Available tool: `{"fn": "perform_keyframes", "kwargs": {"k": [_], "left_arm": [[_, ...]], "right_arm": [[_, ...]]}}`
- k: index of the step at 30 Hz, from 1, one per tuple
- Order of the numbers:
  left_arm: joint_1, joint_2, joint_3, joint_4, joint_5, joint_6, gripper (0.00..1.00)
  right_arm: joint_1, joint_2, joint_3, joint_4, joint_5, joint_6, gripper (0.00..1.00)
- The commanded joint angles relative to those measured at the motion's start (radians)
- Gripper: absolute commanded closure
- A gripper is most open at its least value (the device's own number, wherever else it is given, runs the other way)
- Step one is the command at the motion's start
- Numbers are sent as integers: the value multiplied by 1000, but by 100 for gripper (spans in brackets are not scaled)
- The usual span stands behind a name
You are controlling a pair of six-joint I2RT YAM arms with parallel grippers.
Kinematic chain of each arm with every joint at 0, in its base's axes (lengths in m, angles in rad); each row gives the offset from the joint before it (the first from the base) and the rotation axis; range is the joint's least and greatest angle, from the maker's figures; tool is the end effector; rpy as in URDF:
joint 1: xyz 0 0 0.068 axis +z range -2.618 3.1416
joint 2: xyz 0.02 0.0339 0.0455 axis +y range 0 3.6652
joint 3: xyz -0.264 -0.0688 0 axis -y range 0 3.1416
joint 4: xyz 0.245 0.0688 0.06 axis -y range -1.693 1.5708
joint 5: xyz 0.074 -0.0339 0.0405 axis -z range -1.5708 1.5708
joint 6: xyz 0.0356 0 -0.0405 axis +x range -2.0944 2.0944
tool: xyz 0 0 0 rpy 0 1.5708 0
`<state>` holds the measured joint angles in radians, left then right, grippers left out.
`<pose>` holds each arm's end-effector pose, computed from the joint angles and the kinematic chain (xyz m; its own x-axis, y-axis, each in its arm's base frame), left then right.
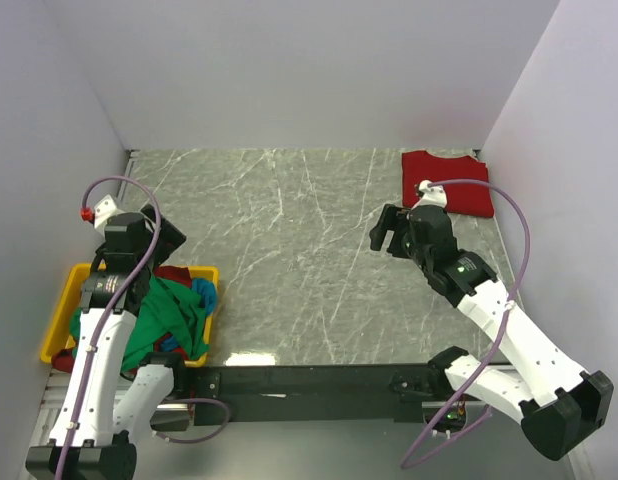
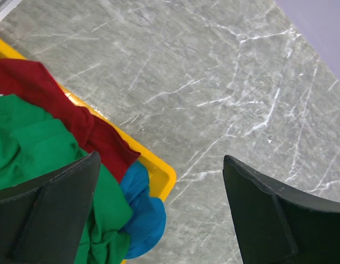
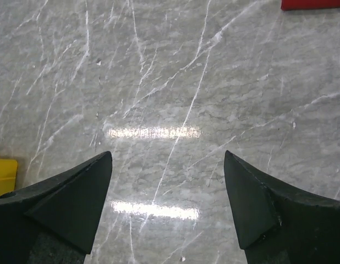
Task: Fold and stack the t-shirts
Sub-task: Grab the tshirt from the pile
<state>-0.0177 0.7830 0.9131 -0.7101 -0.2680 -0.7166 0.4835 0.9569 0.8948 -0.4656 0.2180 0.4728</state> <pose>0.1588 0.0066 0.3316 -0.2789 -0.6285 -0.7260 -0.5140 0.7363 -0.4400 0.1896 0.0909 0.3192 -0.5283 0.2248 -0.8188 -0.0538 0.9535 0.2965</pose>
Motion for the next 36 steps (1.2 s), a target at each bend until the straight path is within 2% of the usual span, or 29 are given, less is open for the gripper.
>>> {"fn": "perform_keyframes", "kwargs": {"k": [1,6,10,13,17,22,25,31,36], "left_arm": [[-4,7,49,-29,-56,3,1],[-5,19,67,-89,-83,0,1],[-4,-10,81,-178,-161,-18,1],[-4,-34,108,-262,-229,-96,1],[-4,-54,128,-466,-292,-258,1],[-4,-71,41,-653,-286,-483,1],[-4,-82,-31,-644,-243,-512,0],[-4,-93,-37,-514,-215,-514,0],[-4,-35,-78,-440,-197,-512,0]], "right_arm": [[-5,-17,-2,25,30,-10,12],[-5,-1,-2,30,12,-7,12],[-5,11,-10,47,-2,-2,12],[-6,22,-5,53,-8,-8,12],[-5,37,-7,73,-23,-19,12],[-6,91,23,81,-55,-20,12],[-6,105,30,93,-65,-26,12],[-6,98,18,97,-71,-28,12],[-6,79,10,102,-54,-31,12]]}}
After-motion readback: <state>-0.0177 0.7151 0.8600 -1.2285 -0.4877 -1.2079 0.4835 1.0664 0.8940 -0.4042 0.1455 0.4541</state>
